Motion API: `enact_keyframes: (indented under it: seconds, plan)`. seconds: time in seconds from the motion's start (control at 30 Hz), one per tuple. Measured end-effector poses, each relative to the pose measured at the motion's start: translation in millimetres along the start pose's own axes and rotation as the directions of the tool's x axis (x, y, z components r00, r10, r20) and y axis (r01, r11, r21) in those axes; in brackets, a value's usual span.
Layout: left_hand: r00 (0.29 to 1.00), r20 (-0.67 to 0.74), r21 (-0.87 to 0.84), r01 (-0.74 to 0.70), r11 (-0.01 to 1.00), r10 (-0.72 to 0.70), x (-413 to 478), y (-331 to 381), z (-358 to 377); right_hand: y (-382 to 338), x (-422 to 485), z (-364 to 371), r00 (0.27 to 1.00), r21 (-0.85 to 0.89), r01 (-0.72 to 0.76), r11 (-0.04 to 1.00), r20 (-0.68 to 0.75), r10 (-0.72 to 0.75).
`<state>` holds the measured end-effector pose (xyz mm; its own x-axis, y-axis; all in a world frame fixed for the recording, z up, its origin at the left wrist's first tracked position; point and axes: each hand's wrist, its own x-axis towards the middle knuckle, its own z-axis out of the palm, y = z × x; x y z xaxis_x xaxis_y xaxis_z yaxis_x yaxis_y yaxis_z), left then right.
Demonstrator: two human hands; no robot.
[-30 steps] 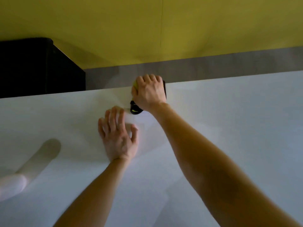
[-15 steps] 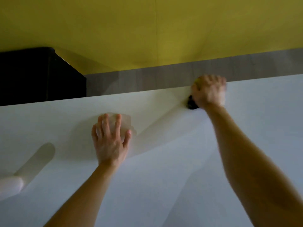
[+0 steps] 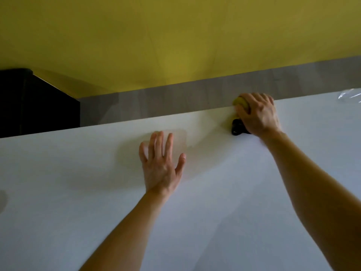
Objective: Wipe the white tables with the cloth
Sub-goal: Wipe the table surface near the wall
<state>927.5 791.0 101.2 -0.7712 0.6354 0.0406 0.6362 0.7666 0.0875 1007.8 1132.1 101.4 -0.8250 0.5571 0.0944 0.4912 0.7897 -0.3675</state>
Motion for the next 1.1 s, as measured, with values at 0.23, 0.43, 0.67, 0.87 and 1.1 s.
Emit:
enact_keyframes:
  seconds: [0.23,0.43,0.67,0.87,1.1]
  plan:
    - [0.995,-0.051,-0.014,0.087,0.996,-0.088,-5,12,21,-83,5,35,1.000,-0.094,0.022,0.995,0.016,-0.021]
    - [0.989,-0.091,-0.007,0.120,0.993,-0.120,-5,13,21,-164,14,66,0.949,0.131,0.268,0.955,0.135,-0.285]
    - [0.983,-0.147,-0.048,0.101,0.994,-0.107,-5,15,18,46,7,-22,0.998,0.011,0.022,1.000,0.060,-0.022]
    - [0.985,-0.132,-0.043,0.104,0.994,-0.109,-5,16,20,-51,14,27,0.995,-0.048,0.091,0.995,0.047,-0.089]
    - [0.982,-0.142,-0.023,0.120,0.993,-0.122,-4,14,22,-149,17,63,0.931,0.201,0.297,0.934,0.157,-0.330]
